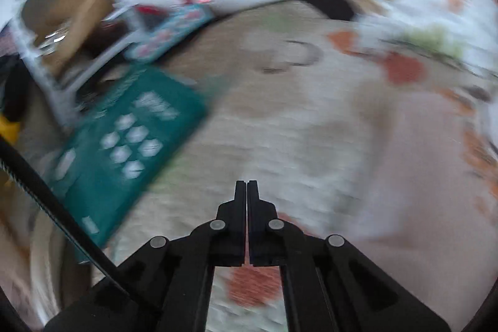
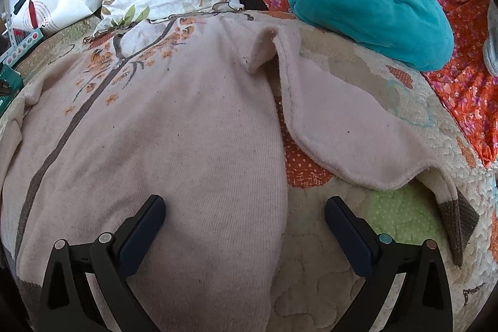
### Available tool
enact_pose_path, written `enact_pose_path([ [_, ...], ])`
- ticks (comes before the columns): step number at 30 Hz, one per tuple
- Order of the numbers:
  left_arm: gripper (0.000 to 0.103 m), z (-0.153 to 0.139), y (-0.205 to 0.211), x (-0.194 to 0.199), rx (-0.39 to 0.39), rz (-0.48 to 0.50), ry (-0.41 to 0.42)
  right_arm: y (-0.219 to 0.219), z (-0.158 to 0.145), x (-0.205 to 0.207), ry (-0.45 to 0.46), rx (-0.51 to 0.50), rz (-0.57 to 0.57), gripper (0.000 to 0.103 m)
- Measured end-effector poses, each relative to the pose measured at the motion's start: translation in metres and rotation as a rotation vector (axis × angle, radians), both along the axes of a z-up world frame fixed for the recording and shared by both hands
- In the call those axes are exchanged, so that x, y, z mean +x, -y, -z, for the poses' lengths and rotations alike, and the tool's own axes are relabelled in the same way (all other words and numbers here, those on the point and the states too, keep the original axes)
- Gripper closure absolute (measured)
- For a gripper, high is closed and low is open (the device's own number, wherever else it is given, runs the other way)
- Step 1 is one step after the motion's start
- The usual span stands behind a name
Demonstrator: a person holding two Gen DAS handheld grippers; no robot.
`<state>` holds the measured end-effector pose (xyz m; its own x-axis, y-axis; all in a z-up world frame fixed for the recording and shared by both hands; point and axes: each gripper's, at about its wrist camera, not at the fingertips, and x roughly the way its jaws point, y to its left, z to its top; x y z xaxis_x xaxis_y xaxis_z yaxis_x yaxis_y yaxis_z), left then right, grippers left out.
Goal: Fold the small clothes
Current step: 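Grasp the grey sleeve cuff with the right tool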
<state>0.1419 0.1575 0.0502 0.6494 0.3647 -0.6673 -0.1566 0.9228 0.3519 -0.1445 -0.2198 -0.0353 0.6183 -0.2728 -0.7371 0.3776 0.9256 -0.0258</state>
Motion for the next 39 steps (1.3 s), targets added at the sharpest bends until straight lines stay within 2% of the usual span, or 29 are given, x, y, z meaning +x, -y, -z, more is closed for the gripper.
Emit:
enact_pose_path([
  [1, 0.101, 0.001, -0.015, 0.002, -0.051, -0.044, -0.006, 0.0, 0.0, 0.0, 0.002, 0.0, 0.001, 0.0],
  [3, 0.097, 0.001, -0.031, 0.002, -0.153, -0.066, -0.021, 0.0, 0.0, 0.0, 0.004, 0.001, 0.001, 0.0],
  [4, 0.091, -0.001, -0.037, -0.001, -0.196, -0.069, -0.02, 0.0, 0.0, 0.0, 0.005, 0.0, 0.002, 0.0],
  [6, 0.072, -0.006, -0.037, -0.008, -0.228, -0.066, -0.001, 0.0, 0.0, 0.0, 0.005, 0.001, 0.002, 0.0],
  [7, 0.053, -0.01, -0.035, -0.017, -0.251, -0.054, 0.02, 0.0, 0.0, 0.0, 0.004, 0.0, 0.002, 0.0],
  [8, 0.039, -0.011, -0.031, -0.022, -0.269, -0.043, 0.033, 0.0, 0.0, 0.0, 0.003, -0.002, 0.003, 0.0],
  [9, 0.036, -0.012, -0.027, -0.027, -0.287, -0.029, 0.044, -0.001, 0.0, 0.001, -0.001, -0.005, 0.005, 0.0],
  [12, 0.032, -0.017, -0.008, -0.046, -0.347, 0.057, 0.037, -0.001, -0.007, 0.001, -0.048, -0.014, 0.026, 0.002],
  [14, 0.03, -0.013, 0.005, -0.053, -0.382, 0.112, 0.015, 0.002, -0.024, -0.006, -0.065, -0.005, 0.027, 0.036],
  [15, 0.03, -0.01, 0.014, -0.059, -0.389, 0.136, 0.01, 0.008, -0.038, -0.013, -0.059, 0.002, 0.032, 0.038],
  [18, 0.03, -0.001, 0.034, -0.063, -0.371, 0.208, -0.019, 0.048, -0.08, -0.043, -0.033, 0.05, 0.105, 0.038],
  [21, 0.03, 0.005, 0.051, -0.065, -0.356, 0.27, -0.047, 0.106, -0.096, -0.07, -0.121, 0.103, 0.256, 0.03],
  [23, 0.03, 0.005, 0.058, -0.069, -0.366, 0.299, -0.05, 0.146, -0.086, -0.088, -0.197, 0.191, 0.384, 0.026],
  [25, 0.03, 0.004, 0.062, -0.072, -0.369, 0.317, -0.041, 0.171, -0.07, -0.103, -0.221, 0.278, 0.464, 0.026],
  [28, 0.03, 0.005, 0.062, -0.073, -0.361, 0.323, -0.043, 0.192, -0.048, -0.115, -0.194, 0.395, 0.563, 0.026],
  [31, 0.03, 0.007, 0.059, -0.07, -0.358, 0.308, -0.062, 0.197, -0.035, -0.107, -0.153, 0.42, 0.61, 0.026],
  [32, 0.03, 0.008, 0.057, -0.07, -0.36, 0.298, -0.069, 0.196, -0.032, -0.102, -0.142, 0.433, 0.6, 0.029],
  [33, 0.03, 0.008, 0.055, -0.068, -0.363, 0.292, -0.073, 0.193, -0.026, -0.093, -0.13, 0.462, 0.581, 0.036],
  [35, 0.03, 0.006, 0.051, -0.067, -0.371, 0.275, -0.072, 0.189, -0.025, -0.081, -0.139, 0.422, 0.586, 0.084],
  [36, 0.03, 0.005, 0.049, -0.068, -0.371, 0.27, -0.07, 0.187, -0.027, -0.076, -0.136, 0.406, 0.571, 0.095],
  [39, 0.03, 0.001, 0.048, -0.071, -0.363, 0.268, -0.061, 0.202, -0.043, -0.086, -0.09, 0.378, 0.585, 0.099],
])
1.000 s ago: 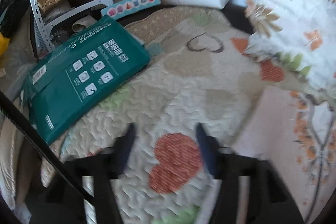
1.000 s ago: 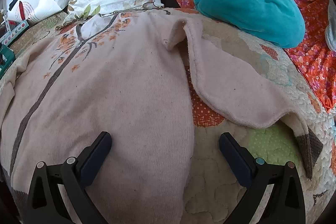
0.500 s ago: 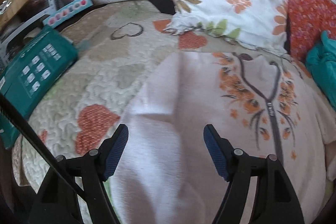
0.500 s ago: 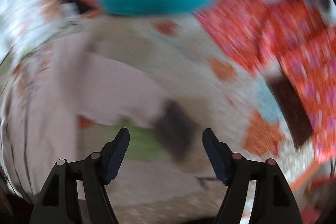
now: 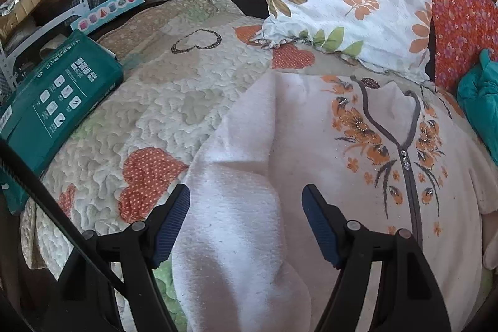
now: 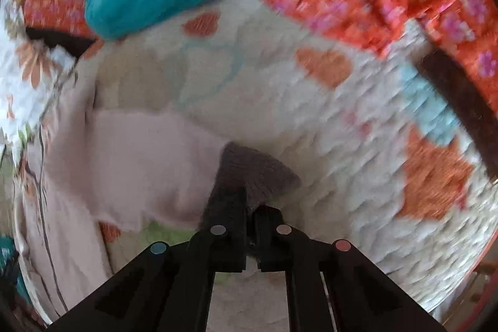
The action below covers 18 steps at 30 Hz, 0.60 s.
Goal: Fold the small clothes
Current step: 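Grasp the grey sleeve cuff with the right tool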
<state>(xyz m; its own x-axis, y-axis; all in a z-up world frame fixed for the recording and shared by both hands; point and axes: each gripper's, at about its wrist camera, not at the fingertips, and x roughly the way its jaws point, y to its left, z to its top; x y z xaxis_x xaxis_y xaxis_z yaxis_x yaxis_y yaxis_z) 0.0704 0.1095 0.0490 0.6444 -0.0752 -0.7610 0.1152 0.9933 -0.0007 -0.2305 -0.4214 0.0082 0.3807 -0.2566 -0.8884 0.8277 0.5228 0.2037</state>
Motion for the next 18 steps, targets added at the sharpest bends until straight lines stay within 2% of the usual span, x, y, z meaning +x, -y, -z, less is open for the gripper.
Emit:
enact_pose_path([
  [2, 0.03, -0.003, 0.0, 0.0, 0.003, 0.004, 0.002, 0.024, -0.02, -0.02, 0.008, -0.059, 0.069, 0.099],
  [6, 0.03, -0.014, 0.0, -0.005, -0.024, 0.001, 0.01, 0.077, -0.069, -0.069, -0.034, -0.196, 0.269, 0.099],
  [10, 0.029, -0.021, 0.004, -0.011, -0.027, 0.022, 0.037, 0.113, -0.1, -0.098, -0.027, -0.219, 0.383, 0.1],
  [12, 0.029, -0.022, 0.006, -0.011, -0.006, 0.017, 0.047, 0.117, -0.111, -0.092, -0.013, -0.208, 0.381, 0.1],
  [13, 0.029, -0.022, 0.005, -0.01, -0.019, 0.02, 0.043, 0.116, -0.115, -0.084, -0.002, -0.2, 0.364, 0.1],
  [16, 0.029, -0.024, 0.002, -0.008, -0.05, 0.03, 0.035, 0.092, -0.129, -0.035, 0.036, -0.198, 0.238, 0.1],
  [18, 0.029, -0.025, -0.003, -0.007, -0.048, 0.037, 0.036, 0.055, -0.135, 0.004, 0.075, -0.187, 0.123, 0.1],
])
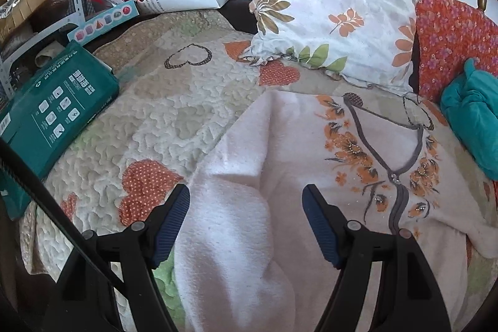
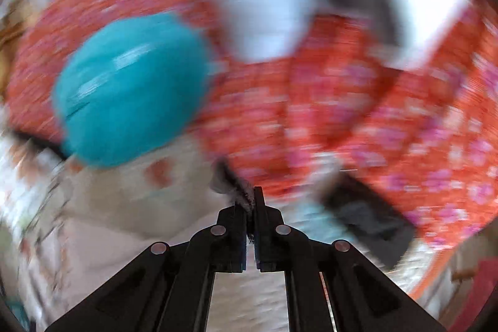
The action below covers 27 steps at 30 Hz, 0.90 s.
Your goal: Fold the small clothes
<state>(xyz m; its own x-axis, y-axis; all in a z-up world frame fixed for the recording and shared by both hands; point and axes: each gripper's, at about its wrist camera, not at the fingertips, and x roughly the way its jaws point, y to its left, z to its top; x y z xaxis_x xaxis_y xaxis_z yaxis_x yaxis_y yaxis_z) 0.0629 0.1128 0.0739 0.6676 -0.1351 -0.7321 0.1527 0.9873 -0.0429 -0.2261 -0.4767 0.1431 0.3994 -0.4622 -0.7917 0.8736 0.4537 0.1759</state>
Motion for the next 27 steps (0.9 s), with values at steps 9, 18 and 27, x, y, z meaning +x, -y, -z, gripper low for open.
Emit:
enact_pose_path([
  [9, 0.029, -0.001, -0.05, 0.011, -0.049, -0.079, -0.016, -0.184, 0.032, 0.203, 0.068, 0.154, -0.562, 0.099],
  [18, 0.029, -0.005, -0.085, 0.026, -0.135, -0.16, -0.028, -0.341, 0.086, 0.308, 0.011, 0.267, -0.861, 0.099],
  [27, 0.029, -0.008, -0.093, 0.035, -0.178, -0.193, -0.029, -0.42, 0.127, 0.349, -0.073, 0.305, -0.976, 0.099],
])
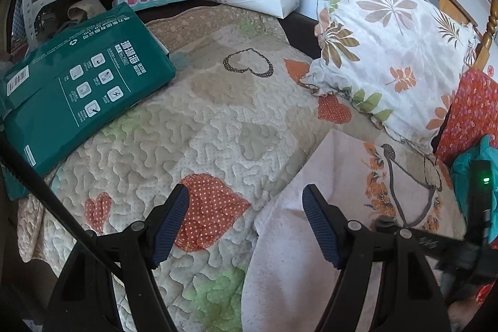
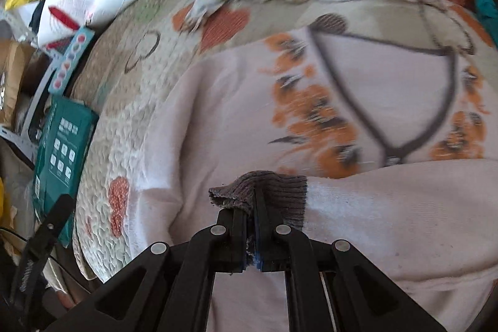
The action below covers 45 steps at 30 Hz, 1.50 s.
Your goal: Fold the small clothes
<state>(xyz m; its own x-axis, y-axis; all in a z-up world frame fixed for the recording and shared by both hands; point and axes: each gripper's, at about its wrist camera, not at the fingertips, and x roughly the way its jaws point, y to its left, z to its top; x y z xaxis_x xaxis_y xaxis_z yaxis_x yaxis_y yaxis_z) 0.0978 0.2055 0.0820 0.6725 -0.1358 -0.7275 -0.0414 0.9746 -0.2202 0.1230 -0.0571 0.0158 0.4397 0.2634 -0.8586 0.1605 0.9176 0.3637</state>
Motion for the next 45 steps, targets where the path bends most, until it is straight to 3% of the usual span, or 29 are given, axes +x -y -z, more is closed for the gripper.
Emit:
enact_pose_path([
  [6, 0.029, 0.0, -0.001, 0.002, 0.021, -0.019, 0.013, -0.036, 0.017, 0.022, 0.007, 0.065, -0.063, 0.098],
  [9, 0.029, 0.004, 0.0, 0.002, 0.036, -0.026, 0.0, -0.035, 0.022, 0.026, -0.001, 0.123, -0.057, 0.091],
  [11, 0.029, 0.007, 0.0, 0.004, 0.028, -0.02, -0.017, -0.021, 0.019, 0.021, 0.003, 0.219, -0.06, 0.066],
  [12, 0.029, 0.009, 0.0, 0.005, 0.025, -0.017, -0.027, -0.01, 0.012, 0.017, 0.016, 0.238, -0.068, 0.061],
  [16, 0.029, 0.011, 0.007, 0.006, -0.011, 0.003, -0.042, 0.057, -0.031, -0.001, 0.117, 0.128, -0.052, 0.051],
  [20, 0.029, 0.01, 0.025, 0.005, -0.022, 0.055, -0.043, 0.149, -0.044, -0.005, 0.107, -0.147, 0.116, 0.04],
  [23, 0.029, 0.007, 0.044, 0.005, 0.008, 0.09, -0.029, 0.211, -0.027, 0.005, 0.035, -0.28, 0.201, 0.04],
  [26, 0.029, 0.008, 0.064, 0.009, 0.046, 0.118, -0.016, 0.246, -0.009, 0.02, 0.006, -0.306, 0.211, 0.04],
  [31, 0.029, 0.016, 0.09, 0.015, 0.112, 0.163, -0.036, 0.241, 0.008, 0.044, 0.003, -0.311, 0.091, 0.041],
  [32, 0.029, 0.018, 0.094, 0.016, 0.118, 0.174, -0.045, 0.232, 0.015, 0.045, -0.021, -0.331, 0.04, 0.054],
  [33, 0.029, 0.019, 0.096, 0.016, 0.12, 0.18, -0.048, 0.224, 0.013, 0.043, -0.009, -0.37, 0.017, 0.06],
  [34, 0.029, 0.02, 0.1, 0.015, 0.123, 0.189, -0.047, 0.218, 0.01, 0.04, 0.001, -0.363, -0.015, 0.088],
  [35, 0.029, 0.02, 0.101, 0.015, 0.125, 0.194, -0.044, 0.218, 0.006, 0.041, -0.003, -0.334, -0.029, 0.091],
  [38, 0.029, 0.021, 0.106, 0.015, 0.134, 0.204, -0.043, 0.22, -0.011, 0.055, 0.005, -0.42, -0.019, 0.093],
  [41, 0.029, 0.025, 0.108, 0.017, 0.14, 0.206, -0.05, 0.229, -0.023, 0.08, 0.025, -0.446, 0.04, 0.093],
  [45, 0.029, 0.031, 0.103, 0.019, 0.19, 0.186, -0.059, 0.216, -0.004, 0.101, -0.051, -0.483, 0.039, 0.088],
])
